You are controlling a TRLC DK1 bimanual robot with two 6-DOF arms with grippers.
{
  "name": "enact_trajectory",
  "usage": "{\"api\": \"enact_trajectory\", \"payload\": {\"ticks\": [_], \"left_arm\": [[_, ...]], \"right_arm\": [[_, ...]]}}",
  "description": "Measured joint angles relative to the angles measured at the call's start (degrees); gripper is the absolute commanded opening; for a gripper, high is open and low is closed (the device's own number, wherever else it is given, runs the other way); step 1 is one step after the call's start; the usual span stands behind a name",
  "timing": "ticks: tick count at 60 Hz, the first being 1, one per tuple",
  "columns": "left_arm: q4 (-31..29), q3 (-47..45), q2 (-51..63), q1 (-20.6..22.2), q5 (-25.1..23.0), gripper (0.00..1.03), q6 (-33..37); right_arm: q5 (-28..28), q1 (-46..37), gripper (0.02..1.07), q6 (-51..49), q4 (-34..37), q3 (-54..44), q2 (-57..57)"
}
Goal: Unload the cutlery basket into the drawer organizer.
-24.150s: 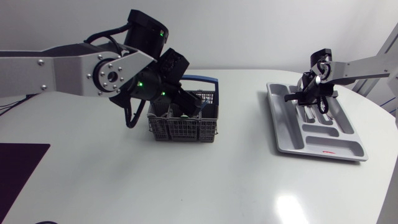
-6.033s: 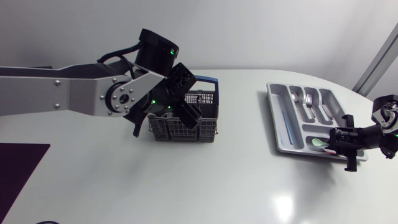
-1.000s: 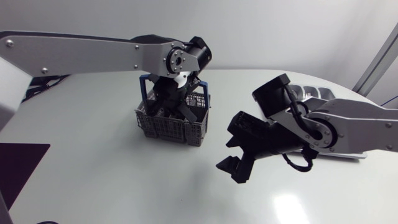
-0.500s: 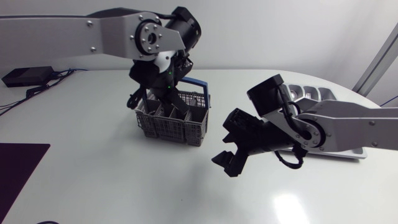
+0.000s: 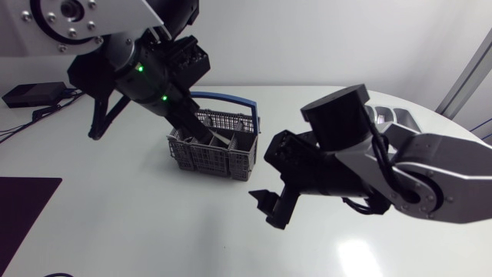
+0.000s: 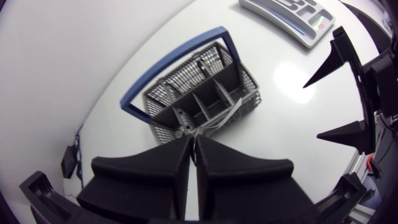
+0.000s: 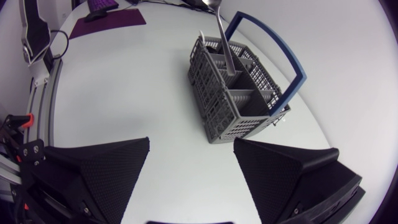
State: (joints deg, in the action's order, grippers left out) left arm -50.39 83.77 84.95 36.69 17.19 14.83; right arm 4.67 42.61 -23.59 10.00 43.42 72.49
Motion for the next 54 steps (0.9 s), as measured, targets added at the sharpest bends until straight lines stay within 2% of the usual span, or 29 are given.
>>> {"api": "enact_trajectory", "payload": {"ticks": [7,14,27,36,42,54], "left_arm": [[-0.24,-2.6,-0.15,-1.62,-9.22,0.04,0.0],[-0.35,-4.7,-0.11,-2.56,-17.27,0.04,0.0],[-0.33,-6.27,3.41,-2.56,-33.77,0.04,-0.04],[-0.31,-6.38,6.29,-2.25,-39.74,0.04,-0.26],[-0.33,-6.38,7.54,-1.9,-42.8,0.04,-0.9],[-0.33,-6.38,8.11,-0.94,-44.98,0.04,-1.84]], "right_arm": [[-5.18,4.28,1.02,-2.45,-2.8,-2.99,-1.51],[-6.29,4.92,1.01,-3.98,-4.59,-5.27,-3.08],[-6.25,4.92,0.94,-6.12,-5.57,-7.65,-4.46],[-6.21,4.92,0.85,-6.67,-6.19,-8.37,-5.16],[-6.21,4.92,0.74,-6.69,-7.1,-8.57,-5.33],[-6.19,4.92,0.46,-6.99,-8.17,-9.05,-5.38]]}}
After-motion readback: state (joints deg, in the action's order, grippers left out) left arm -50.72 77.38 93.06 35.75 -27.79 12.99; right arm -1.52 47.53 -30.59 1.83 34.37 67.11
